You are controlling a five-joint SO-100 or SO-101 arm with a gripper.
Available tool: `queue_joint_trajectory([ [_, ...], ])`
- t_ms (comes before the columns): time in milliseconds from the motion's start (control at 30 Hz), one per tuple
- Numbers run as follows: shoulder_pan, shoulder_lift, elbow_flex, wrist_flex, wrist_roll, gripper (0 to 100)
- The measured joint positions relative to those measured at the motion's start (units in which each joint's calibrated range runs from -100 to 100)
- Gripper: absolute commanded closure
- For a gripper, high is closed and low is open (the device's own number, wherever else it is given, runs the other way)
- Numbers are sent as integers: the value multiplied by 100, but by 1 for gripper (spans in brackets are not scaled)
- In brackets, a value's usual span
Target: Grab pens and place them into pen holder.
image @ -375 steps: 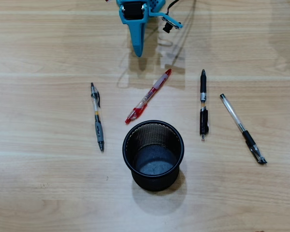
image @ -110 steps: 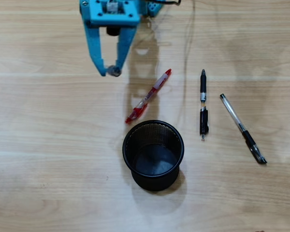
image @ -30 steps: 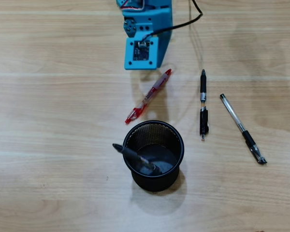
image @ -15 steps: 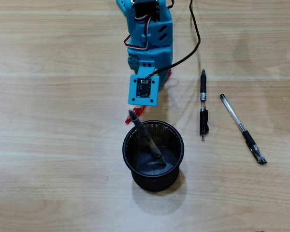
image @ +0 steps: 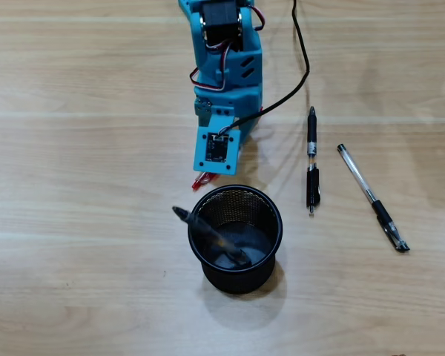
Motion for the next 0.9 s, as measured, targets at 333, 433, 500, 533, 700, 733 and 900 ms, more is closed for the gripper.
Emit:
queue_joint_trajectory([
  [333, -9, 543, 44, -9, -57, 81],
  [433, -36, 585, 293, -61, -223, 81],
  [500, -63, 577, 444, -216, -286, 81],
  [533, -63, 551, 524, -311, -296, 81],
  [700, -63, 534, 648, -554, -306, 82],
  [733, -63, 534, 657, -562, -306, 83],
  [900, -54, 534, 666, -571, -306, 98],
])
